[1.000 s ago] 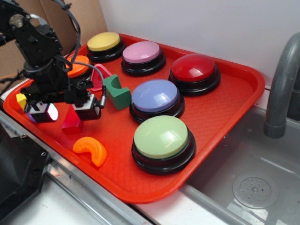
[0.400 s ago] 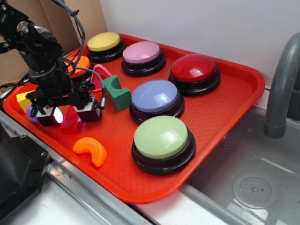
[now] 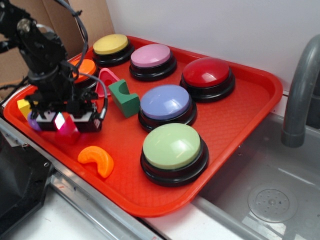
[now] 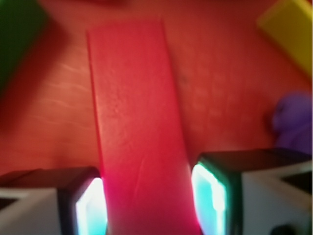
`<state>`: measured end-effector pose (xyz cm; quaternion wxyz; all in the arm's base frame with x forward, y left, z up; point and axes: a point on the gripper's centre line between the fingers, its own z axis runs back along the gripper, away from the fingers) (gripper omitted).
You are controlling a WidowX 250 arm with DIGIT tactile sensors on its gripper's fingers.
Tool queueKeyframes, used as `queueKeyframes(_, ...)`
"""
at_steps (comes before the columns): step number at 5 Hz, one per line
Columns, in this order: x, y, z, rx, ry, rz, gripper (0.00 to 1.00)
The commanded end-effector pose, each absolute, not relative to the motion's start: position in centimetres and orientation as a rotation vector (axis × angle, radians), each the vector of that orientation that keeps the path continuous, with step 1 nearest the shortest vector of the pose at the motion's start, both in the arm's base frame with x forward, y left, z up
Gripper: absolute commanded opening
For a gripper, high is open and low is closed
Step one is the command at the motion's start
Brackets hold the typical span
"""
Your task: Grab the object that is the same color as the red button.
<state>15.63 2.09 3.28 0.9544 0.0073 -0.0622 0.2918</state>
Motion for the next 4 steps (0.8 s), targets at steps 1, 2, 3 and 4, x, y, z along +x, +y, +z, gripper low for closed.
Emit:
queueKeyframes(1, 18.2, 1.1, 11.2, 0.003, -0.082, 0.373, 0.0)
queueKeyframes(2, 18.5, 0.6, 14.4, -0.015, -0.029, 0.251, 0.0)
queueKeyframes(3, 18.0, 0.3, 17.5, -0.074, -0.089, 0.18, 0.0)
queueKeyframes(4, 17.6, 0.3, 18.3, -0.127, -0.119, 0.185, 0.0)
